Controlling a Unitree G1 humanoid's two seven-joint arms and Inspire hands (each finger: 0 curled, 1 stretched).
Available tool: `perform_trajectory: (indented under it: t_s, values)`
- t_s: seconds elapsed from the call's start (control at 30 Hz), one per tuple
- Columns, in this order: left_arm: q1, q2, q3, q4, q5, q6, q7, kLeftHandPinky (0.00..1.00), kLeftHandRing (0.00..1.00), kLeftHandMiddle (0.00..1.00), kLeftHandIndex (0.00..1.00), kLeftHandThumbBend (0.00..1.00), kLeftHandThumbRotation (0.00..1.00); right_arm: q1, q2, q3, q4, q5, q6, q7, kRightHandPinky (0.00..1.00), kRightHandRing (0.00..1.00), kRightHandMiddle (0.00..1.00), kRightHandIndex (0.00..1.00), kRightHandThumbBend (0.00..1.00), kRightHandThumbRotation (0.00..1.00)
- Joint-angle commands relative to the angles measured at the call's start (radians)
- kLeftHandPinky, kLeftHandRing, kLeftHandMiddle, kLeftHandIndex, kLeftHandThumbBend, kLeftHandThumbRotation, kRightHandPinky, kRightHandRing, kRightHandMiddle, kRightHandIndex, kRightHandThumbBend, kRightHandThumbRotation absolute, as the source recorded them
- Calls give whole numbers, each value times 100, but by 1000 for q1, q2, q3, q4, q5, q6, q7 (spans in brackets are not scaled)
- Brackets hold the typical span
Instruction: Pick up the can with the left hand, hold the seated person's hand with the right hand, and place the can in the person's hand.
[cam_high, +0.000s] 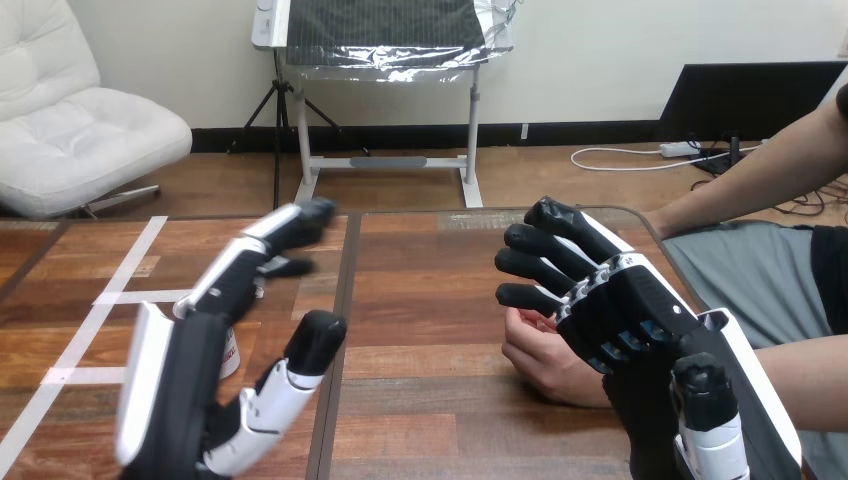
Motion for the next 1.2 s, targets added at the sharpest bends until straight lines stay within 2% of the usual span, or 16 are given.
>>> perform_trajectory:
  t_s: [0.0,0.17,0.37,0.6,0.97,1.1,1.17]
  values:
    - [-84,-24,43,23,30,25,40,83,89,89,87,84,84,-35,0,-8,-33,2,-19,3,80,85,86,88,72,87]
    - [-106,-8,59,45,37,32,54,90,96,96,94,91,81,-34,2,-6,-33,0,-17,1,80,85,87,88,73,86]
    - [-137,2,91,84,56,35,82,93,98,99,97,98,77,-32,2,-7,-35,-9,-13,-4,80,85,86,87,74,85]
    - [-164,15,129,110,79,64,109,93,98,98,96,100,75,-33,3,-6,-34,-12,-11,-6,80,85,86,87,76,85]
    - [-218,46,180,176,75,70,125,94,98,98,96,100,70,-35,4,-7,-32,-17,-8,-8,80,86,86,88,76,84]
    - [-246,73,203,208,88,89,131,94,98,98,96,100,69,-36,5,-7,-31,-19,-10,-8,80,86,86,88,76,84]
    - [-298,124,233,284,89,122,126,93,98,98,96,100,69,-37,8,-7,-26,-25,-18,-8,81,85,86,88,76,83]
